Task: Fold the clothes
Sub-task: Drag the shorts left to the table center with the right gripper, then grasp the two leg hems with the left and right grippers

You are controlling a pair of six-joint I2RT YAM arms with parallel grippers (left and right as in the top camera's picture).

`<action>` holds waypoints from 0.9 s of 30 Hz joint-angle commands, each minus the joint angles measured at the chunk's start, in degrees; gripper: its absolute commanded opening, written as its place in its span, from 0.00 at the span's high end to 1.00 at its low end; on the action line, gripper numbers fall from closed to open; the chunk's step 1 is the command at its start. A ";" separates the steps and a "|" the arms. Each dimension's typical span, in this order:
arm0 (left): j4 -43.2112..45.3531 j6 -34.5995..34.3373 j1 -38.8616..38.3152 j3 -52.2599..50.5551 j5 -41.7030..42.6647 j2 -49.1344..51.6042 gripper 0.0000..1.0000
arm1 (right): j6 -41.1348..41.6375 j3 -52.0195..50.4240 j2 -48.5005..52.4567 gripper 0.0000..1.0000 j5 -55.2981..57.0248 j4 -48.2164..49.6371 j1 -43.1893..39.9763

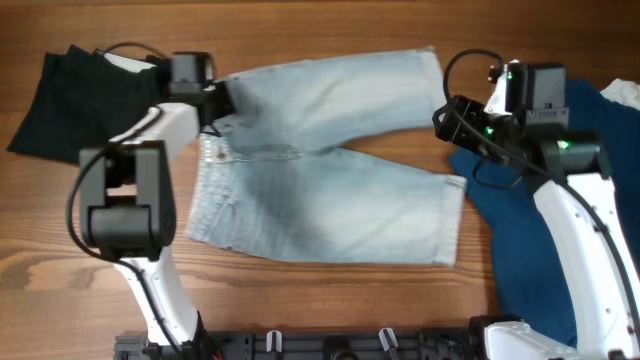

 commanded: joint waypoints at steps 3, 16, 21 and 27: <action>-1.57 -3.06 9.53 1.84 6.51 1.53 0.94 | -4.28 -1.05 10.99 0.36 0.20 0.74 -0.20; -22.25 -1.38 5.66 2.73 6.91 -31.21 0.37 | -10.49 -2.82 29.46 0.29 1.03 5.90 -0.31; -40.79 -1.38 5.66 2.73 2.23 -42.97 0.35 | -11.43 -5.01 34.34 0.63 1.14 16.81 -0.31; -55.10 -1.62 5.68 2.67 -0.70 -42.42 0.10 | -11.43 -4.11 34.93 0.96 -2.08 29.14 -2.12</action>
